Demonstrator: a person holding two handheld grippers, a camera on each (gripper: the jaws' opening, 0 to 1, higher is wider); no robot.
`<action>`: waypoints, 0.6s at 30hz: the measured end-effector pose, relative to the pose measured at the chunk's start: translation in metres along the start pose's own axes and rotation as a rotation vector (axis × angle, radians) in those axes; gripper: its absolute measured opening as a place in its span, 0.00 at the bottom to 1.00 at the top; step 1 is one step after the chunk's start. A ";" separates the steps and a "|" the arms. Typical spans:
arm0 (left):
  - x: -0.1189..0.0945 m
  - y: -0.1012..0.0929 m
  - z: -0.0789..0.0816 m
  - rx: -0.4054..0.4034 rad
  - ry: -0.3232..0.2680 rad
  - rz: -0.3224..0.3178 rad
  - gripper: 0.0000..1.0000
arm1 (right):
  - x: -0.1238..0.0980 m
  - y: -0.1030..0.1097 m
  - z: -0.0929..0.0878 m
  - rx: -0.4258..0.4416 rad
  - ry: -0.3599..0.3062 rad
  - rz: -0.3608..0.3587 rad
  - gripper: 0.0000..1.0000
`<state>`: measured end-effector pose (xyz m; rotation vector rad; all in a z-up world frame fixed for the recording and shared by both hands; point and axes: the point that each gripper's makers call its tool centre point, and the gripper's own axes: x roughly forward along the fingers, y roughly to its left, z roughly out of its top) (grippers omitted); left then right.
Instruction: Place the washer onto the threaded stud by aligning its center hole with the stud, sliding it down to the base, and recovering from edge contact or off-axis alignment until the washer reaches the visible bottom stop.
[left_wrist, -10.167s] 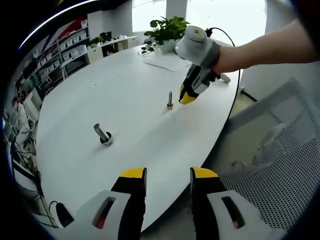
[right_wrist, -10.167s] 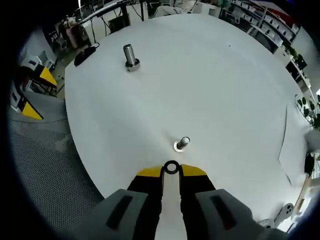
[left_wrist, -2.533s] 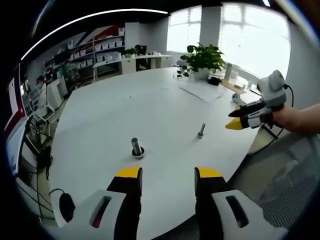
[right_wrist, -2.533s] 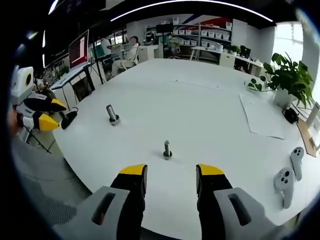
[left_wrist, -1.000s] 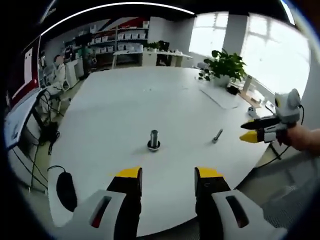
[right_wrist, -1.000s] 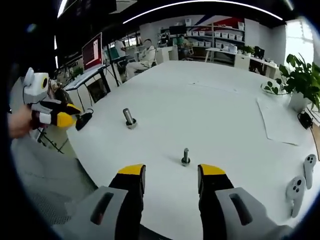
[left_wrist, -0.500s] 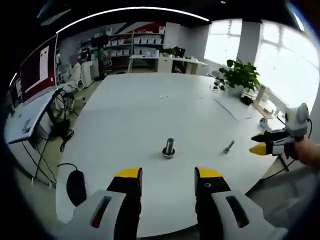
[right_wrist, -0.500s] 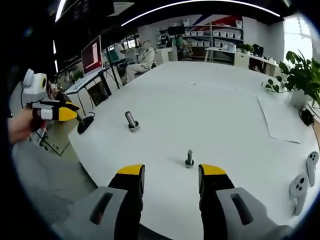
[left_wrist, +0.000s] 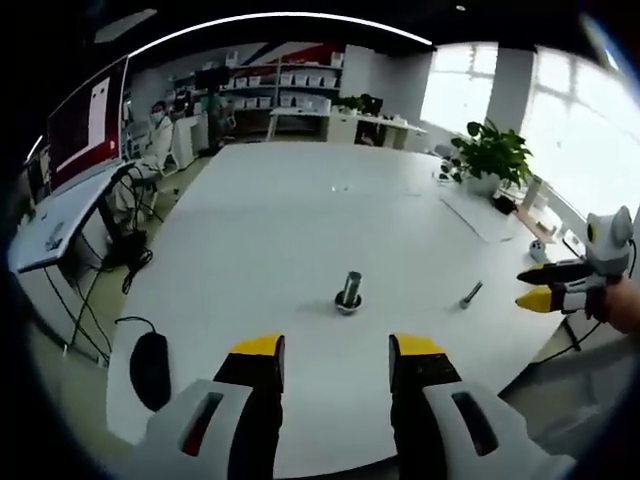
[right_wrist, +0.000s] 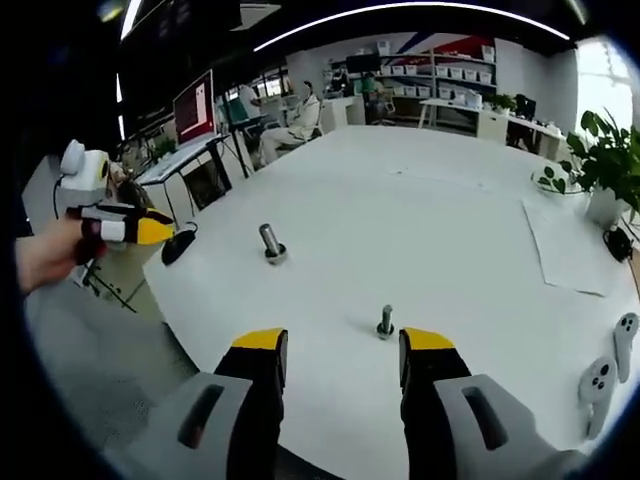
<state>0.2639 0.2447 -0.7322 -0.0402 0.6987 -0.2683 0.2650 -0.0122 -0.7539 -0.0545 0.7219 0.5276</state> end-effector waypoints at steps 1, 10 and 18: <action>-0.001 -0.002 -0.001 0.002 0.002 -0.004 0.40 | 0.000 0.000 0.000 0.001 0.001 -0.001 0.47; -0.002 -0.003 0.004 -0.006 -0.017 -0.020 0.40 | 0.002 0.008 0.003 -0.065 -0.013 0.022 0.47; 0.000 -0.004 0.000 0.020 -0.001 -0.013 0.40 | 0.001 0.003 0.000 -0.036 -0.006 0.012 0.47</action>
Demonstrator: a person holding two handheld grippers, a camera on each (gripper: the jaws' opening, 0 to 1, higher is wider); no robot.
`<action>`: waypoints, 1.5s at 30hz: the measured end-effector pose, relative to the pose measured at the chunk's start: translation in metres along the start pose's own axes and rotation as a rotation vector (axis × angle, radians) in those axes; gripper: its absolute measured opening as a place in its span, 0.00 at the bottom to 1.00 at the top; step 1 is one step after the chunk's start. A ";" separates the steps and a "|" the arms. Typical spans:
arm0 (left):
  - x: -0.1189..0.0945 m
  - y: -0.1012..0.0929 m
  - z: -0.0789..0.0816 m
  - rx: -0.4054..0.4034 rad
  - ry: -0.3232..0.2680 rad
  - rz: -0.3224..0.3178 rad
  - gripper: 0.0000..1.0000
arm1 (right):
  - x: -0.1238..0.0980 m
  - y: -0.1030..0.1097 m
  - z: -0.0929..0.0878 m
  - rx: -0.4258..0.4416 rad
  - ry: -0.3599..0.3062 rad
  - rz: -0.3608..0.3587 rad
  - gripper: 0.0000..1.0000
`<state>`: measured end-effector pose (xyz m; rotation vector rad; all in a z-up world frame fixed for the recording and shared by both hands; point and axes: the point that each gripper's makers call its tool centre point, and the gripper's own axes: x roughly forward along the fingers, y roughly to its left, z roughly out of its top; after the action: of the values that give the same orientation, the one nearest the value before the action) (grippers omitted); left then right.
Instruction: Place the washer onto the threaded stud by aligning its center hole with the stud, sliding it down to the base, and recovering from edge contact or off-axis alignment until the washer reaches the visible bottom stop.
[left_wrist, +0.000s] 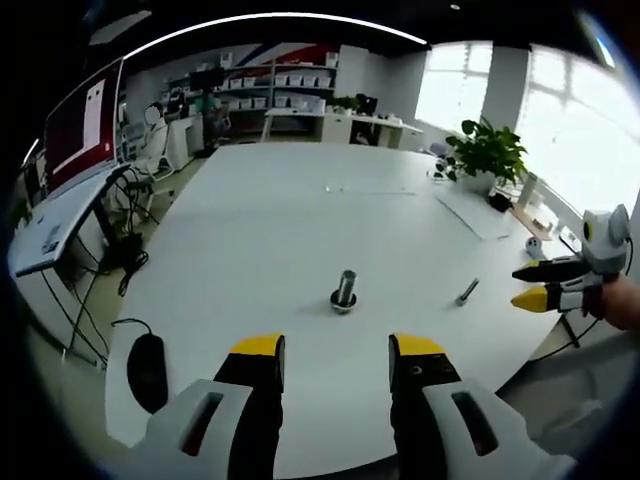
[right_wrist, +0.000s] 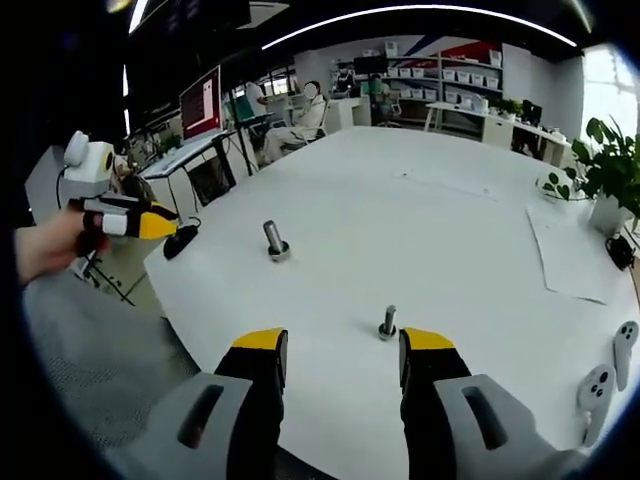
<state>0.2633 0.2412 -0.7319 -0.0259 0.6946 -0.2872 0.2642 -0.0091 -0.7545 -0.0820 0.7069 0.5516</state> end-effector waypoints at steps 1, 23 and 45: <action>0.000 -0.001 0.000 0.014 0.002 0.001 0.40 | 0.000 0.000 0.001 -0.001 -0.004 -0.001 0.47; -0.003 0.008 0.005 0.025 -0.023 0.034 0.41 | 0.001 0.011 0.004 -0.016 -0.012 0.028 0.48; 0.002 -0.008 -0.009 0.175 0.051 0.014 0.43 | 0.001 0.004 -0.006 -0.006 0.016 0.009 0.48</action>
<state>0.2569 0.2336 -0.7396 0.1534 0.7178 -0.3350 0.2593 -0.0065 -0.7587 -0.0893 0.7214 0.5620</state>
